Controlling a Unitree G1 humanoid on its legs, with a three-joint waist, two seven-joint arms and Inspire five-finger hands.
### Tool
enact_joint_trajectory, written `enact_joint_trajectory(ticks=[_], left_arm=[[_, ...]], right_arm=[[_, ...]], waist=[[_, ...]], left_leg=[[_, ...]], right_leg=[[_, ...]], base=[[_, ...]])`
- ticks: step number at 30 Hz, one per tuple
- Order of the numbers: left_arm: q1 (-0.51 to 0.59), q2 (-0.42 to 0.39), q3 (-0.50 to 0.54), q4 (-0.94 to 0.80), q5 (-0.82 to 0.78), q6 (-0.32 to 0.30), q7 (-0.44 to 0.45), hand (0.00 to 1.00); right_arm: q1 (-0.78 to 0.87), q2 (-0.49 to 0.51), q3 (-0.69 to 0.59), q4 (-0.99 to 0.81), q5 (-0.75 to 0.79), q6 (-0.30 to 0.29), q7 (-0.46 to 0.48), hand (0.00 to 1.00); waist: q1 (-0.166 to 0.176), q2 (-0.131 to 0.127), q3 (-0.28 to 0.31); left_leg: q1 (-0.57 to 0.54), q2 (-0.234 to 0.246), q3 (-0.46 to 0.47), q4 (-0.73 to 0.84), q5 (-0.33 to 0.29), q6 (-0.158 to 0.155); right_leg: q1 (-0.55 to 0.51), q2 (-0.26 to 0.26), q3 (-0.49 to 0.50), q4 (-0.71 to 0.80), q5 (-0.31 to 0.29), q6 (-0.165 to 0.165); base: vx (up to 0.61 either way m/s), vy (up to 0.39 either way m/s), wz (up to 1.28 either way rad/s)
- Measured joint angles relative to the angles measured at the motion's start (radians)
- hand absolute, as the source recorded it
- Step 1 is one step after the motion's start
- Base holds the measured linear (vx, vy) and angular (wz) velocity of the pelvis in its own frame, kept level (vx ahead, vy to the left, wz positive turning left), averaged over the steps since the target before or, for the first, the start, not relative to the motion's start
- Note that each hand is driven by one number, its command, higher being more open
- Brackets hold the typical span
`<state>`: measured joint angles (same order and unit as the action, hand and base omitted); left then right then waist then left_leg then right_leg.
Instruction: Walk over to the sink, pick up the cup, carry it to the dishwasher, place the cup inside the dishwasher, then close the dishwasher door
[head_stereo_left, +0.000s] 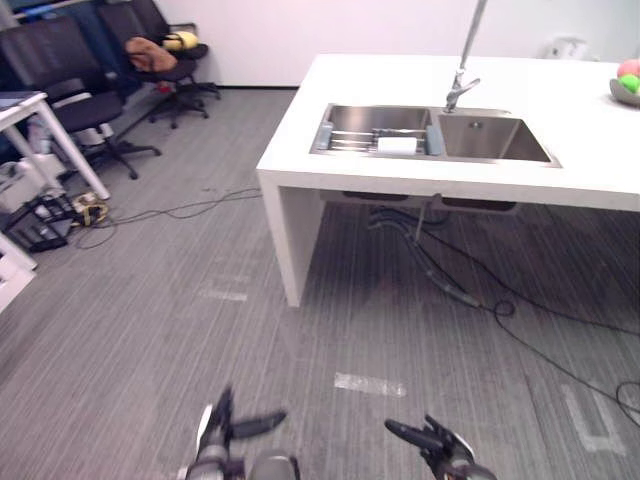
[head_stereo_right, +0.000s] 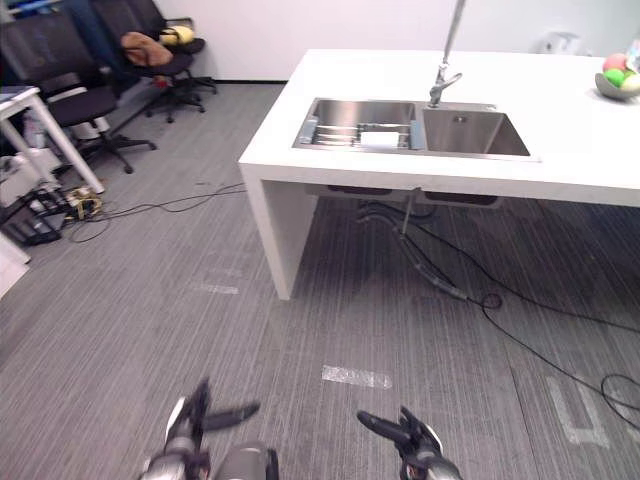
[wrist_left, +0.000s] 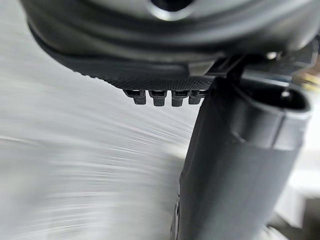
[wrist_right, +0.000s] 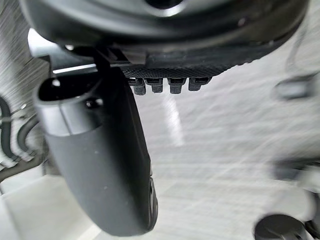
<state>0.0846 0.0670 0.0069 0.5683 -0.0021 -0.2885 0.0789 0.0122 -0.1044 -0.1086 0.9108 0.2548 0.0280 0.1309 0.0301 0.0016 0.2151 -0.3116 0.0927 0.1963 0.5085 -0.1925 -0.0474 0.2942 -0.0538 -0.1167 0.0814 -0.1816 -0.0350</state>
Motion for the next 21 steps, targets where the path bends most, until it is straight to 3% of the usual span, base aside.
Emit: enact_joint_trajectory(ticks=[1, 2, 3, 4, 6, 8, 10, 11, 12, 13, 14, 15, 16, 17, 18, 19, 20, 21], left_arm=[[-0.006, -0.006, -0.029, -0.034, 0.007, -0.035, 0.022, 1.0], [-0.009, -0.03, -0.08, -0.118, 0.035, -0.102, 0.075, 1.0], [-0.026, -0.037, -0.102, -0.131, 0.063, -0.137, 0.104, 1.0], [-0.05, -0.052, -0.127, -0.15, 0.134, -0.189, 0.167, 1.0], [-0.058, -0.066, -0.154, -0.274, 0.249, -0.215, 0.263, 1.0], [-0.058, -0.041, -0.164, -0.403, 0.295, -0.214, 0.298, 1.0], [-0.078, 0.025, -0.148, -0.584, 0.299, -0.202, 0.302, 1.0], [-0.085, 0.043, -0.14, -0.63, 0.297, -0.2, 0.302, 1.0], [-0.106, 0.076, -0.125, -0.716, 0.293, -0.197, 0.293, 1.0], [-0.116, 0.085, -0.126, -0.75, 0.289, -0.199, 0.284, 1.0], [-0.136, 0.086, -0.12, -0.79, 0.27, -0.201, 0.28, 1.0], [-0.145, 0.07, -0.118, -0.797, 0.267, -0.192, 0.293, 1.0], [-0.145, 0.065, -0.123, -0.797, 0.267, -0.183, 0.296, 1.0], [-0.147, 0.069, -0.144, -0.795, 0.267, -0.16, 0.307, 1.0], [-0.152, 0.079, -0.161, -0.792, 0.268, -0.136, 0.313, 1.0], [-0.157, 0.086, -0.165, -0.791, 0.268, -0.116, 0.313, 1.0], [-0.165, 0.101, -0.174, -0.781, 0.269, -0.077, 0.312, 1.0], [-0.167, 0.118, -0.183, -0.765, 0.27, -0.041, 0.31, 1.0]], right_arm=[[-0.002, -0.005, 0.008, 0.001, 0.0, -0.006, 0.002, 1.0], [-0.005, -0.02, 0.026, 0.015, 0.0, -0.021, 0.005, 1.0], [-0.014, -0.017, 0.035, 0.042, -0.002, -0.025, 0.001, 1.0], [-0.025, 0.0, 0.04, 0.087, -0.011, -0.02, 0.003, 1.0], [-0.021, 0.006, 0.052, 0.1, -0.026, -0.017, 0.012, 1.0], [0.002, 0.009, 0.053, 0.107, -0.053, 0.01, 0.012, 1.0], [0.042, 0.014, 0.054, 0.092, -0.081, 0.022, 0.006, 1.0], [0.046, 0.018, 0.057, 0.088, -0.094, 0.022, 0.0, 1.0], [0.049, 0.026, 0.057, 0.078, -0.1, 0.02, -0.004, 1.0], [0.061, 0.023, 0.057, 0.076, -0.1, 0.017, -0.008, 1.0], [0.067, 0.023, 0.059, 0.066, -0.1, 0.001, -0.013, 1.0], [0.074, 0.013, 0.062, 0.038, -0.101, -0.011, -0.015, 1.0], [0.079, 0.007, 0.07, 0.023, -0.101, -0.015, -0.019, 1.0], [0.088, -0.002, 0.08, -0.003, -0.099, -0.024, -0.021, 1.0], [0.088, 0.001, 0.079, -0.027, -0.095, -0.036, -0.027, 1.0], [0.088, 0.002, 0.079, -0.039, -0.091, -0.038, -0.031, 1.0], [0.083, 0.006, 0.078, -0.054, -0.089, -0.041, -0.034, 1.0], [0.094, 0.017, 0.08, -0.058, -0.092, -0.035, -0.036, 1.0]], waist=[[0.002, 0.012, -0.005], [0.008, 0.055, -0.013], [0.008, 0.066, -0.007], [0.011, 0.041, -0.02], [-0.008, 0.022, -0.018], [-0.016, 0.008, -0.013], [-0.018, -0.001, -0.018], [-0.019, -0.008, -0.023], [-0.021, -0.03, -0.031], [-0.026, -0.042, -0.036], [-0.02, -0.047, -0.039], [-0.025, -0.045, -0.042], [-0.031, -0.036, -0.044], [-0.041, -0.025, -0.051], [-0.054, -0.021, -0.054], [-0.062, -0.021, -0.054], [-0.08, -0.019, -0.054], [-0.081, -0.029, -0.061]], left_leg=[[0.001, -0.007, 0.003, -0.14, 0.059, -0.015], [-0.012, 0.006, -0.021, -0.282, 0.171, -0.038], [-0.014, 0.007, -0.04, -0.23, 0.243, -0.019], [-0.032, -0.014, -0.053, -0.152, 0.238, -0.002], [-0.062, -0.045, -0.059, -0.064, 0.197, 0.083], [-0.018, -0.061, -0.046, -0.03, 0.15, 0.107], [0.099, -0.067, -0.04, -0.063, 0.093, 0.101], [0.132, -0.07, -0.036, -0.09, 0.084, 0.097], [0.203, -0.083, -0.04, -0.151, 0.077, 0.096], [0.241, -0.089, -0.042, -0.186, 0.073, 0.093], [0.318, -0.096, -0.037, -0.247, 0.059, 0.092], [0.406, -0.09, -0.035, -0.298, 0.042, 0.089], [0.446, -0.078, -0.034, -0.319, 0.038, 0.082], [0.5, -0.05, -0.032, -0.35, 0.033, 0.06], [0.537, -0.024, -0.038, -0.371, 0.026, 0.047], [0.55, -0.01, -0.043, -0.376, 0.02, 0.037], [0.57, 0.016, -0.05, -0.378, 0.001, 0.008], [0.591, 0.021, -0.052, -0.372, -0.031, -0.027]], right_leg=[[0.018, -0.002, 0.022, -0.004, -0.026, 0.005], [0.06, 0.029, 0.101, -0.035, -0.109, 0.022], [0.092, 0.03, 0.126, -0.035, -0.129, 0.04], [0.102, 0.004, 0.177, -0.015, -0.171, -0.03], [0.078, -0.025, 0.245, 0.057, -0.138, 0.013], [0.071, -0.037, 0.257, 0.163, -0.103, 0.054], [0.027, -0.026, 0.247, 0.383, 0.029, 0.117], [-0.007, -0.025, 0.237, 0.463, 0.083, 0.164], [-0.077, -0.038, 0.202, 0.617, 0.229, 0.265], [-0.115, -0.055, 0.176, 0.693, 0.323, 0.27], [-0.208, -0.112, 0.097, 0.881, 0.313, 0.209], [-0.284, -0.155, 0.009, 1.007, 0.183, 0.085], [-0.318, -0.164, -0.027, 1.029, 0.123, 0.05], [-0.397, -0.166, -0.079, 1.006, 0.031, 0.054], [-0.473, -0.164, -0.113, 0.899, -0.023, 0.056], [-0.501, -0.158, -0.122, 0.814, -0.028, 0.059], [-0.536, -0.134, -0.122, 0.603, -0.013, 0.063], [-0.54, -0.107, -0.077, 0.344, 0.097, 0.048]], base=[[0.63, 0.281, -0.95], [0.44, 0.258, -0.64], [0.55, 0.331, -0.6], [0.46, 0.292, -0.29], [0.66, 0.349, -0.04], [0.62, 0.224, 0.03], [0.67, 0.136, -0.13], [0.59, 0.089, -0.1], [0.36, 0.031, 0.01], [0.43, 0.003, -0.05], [0.41, -0.036, -0.15], [0.4, -0.055, -0.17], [0.41, -0.093, -0.05], [0.43, -0.138, 0.11], [0.44, -0.161, 0.17], [0.47, -0.215, 0.32], [0.47, -0.264, 0.31], [0.48, -0.275, 0.3]])
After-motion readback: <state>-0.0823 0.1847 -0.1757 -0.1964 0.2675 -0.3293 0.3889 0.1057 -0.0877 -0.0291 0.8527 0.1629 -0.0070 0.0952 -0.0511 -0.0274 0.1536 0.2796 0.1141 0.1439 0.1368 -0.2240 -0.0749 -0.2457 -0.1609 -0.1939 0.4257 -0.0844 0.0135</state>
